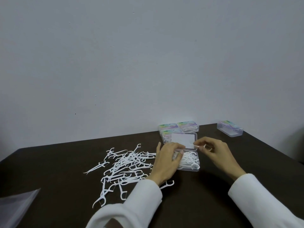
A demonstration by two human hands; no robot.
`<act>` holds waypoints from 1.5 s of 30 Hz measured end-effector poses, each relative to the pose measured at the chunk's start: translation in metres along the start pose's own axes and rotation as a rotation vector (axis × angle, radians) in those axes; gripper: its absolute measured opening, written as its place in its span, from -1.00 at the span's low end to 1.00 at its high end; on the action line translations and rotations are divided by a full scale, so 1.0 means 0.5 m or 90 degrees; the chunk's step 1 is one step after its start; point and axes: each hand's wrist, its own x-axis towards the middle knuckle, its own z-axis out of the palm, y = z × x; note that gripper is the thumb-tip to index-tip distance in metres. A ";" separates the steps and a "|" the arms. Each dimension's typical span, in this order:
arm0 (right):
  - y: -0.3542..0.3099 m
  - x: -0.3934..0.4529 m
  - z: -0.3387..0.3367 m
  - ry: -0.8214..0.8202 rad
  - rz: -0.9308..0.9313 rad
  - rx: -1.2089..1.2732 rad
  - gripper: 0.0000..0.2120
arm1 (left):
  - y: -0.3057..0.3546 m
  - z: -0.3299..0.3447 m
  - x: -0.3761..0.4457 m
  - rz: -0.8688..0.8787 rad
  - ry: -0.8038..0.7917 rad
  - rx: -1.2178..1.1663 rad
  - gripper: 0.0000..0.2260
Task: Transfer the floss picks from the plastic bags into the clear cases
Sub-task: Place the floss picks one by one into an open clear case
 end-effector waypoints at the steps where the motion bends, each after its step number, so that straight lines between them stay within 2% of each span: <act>1: -0.002 0.001 0.005 -0.020 -0.020 -0.006 -0.74 | -0.003 -0.001 0.001 0.002 0.036 0.000 -0.82; 3: -0.006 0.003 0.015 -0.058 -0.066 -0.006 -0.68 | -0.009 -0.005 0.006 0.003 0.100 -0.007 -0.81; 5: -0.008 0.004 0.021 -0.097 -0.094 0.001 -0.64 | -0.015 -0.008 0.006 0.003 0.110 -0.010 -0.79; 7: -0.009 0.006 0.023 -0.116 -0.101 -0.001 -0.62 | -0.020 -0.010 0.002 0.009 0.084 -0.010 -0.76; 9: -0.008 0.006 0.016 -0.080 -0.096 -0.007 -0.64 | -0.021 -0.011 -0.002 0.015 0.049 -0.004 -0.72; 11: -0.006 0.005 0.007 -0.037 -0.081 -0.012 -0.69 | -0.017 -0.012 -0.005 0.015 0.008 0.018 -0.70; 14: -0.010 0.000 -0.007 -0.042 -0.048 -0.031 -0.81 | -0.009 -0.011 -0.006 0.042 -0.057 0.062 -0.68; 16: -0.016 -0.004 -0.015 -0.067 -0.022 -0.022 -0.91 | -0.005 -0.009 -0.006 0.056 -0.088 0.095 -0.69; 21: -0.033 -0.014 -0.021 -0.221 0.031 -0.007 -0.71 | -0.006 -0.008 -0.010 0.064 -0.061 0.148 -0.71; 25: -0.033 -0.017 -0.028 -0.258 0.049 0.030 -0.79 | -0.004 -0.006 -0.010 0.057 -0.059 0.132 -0.71; 29: -0.023 -0.014 -0.041 -0.197 0.040 0.020 -0.92 | -0.002 -0.008 -0.009 0.020 -0.035 0.083 -0.74; 34: -0.012 -0.010 -0.044 -0.064 0.039 0.035 -0.88 | -0.003 -0.011 -0.009 -0.019 0.003 0.023 -0.80; 40: 0.001 -0.005 -0.046 0.105 0.074 0.098 -0.86 | -0.001 -0.008 -0.009 -0.024 -0.017 0.010 -0.82; 45: 0.000 -0.005 -0.047 0.188 0.107 0.167 -0.87 | 0.003 -0.009 -0.011 -0.013 -0.033 0.008 -0.73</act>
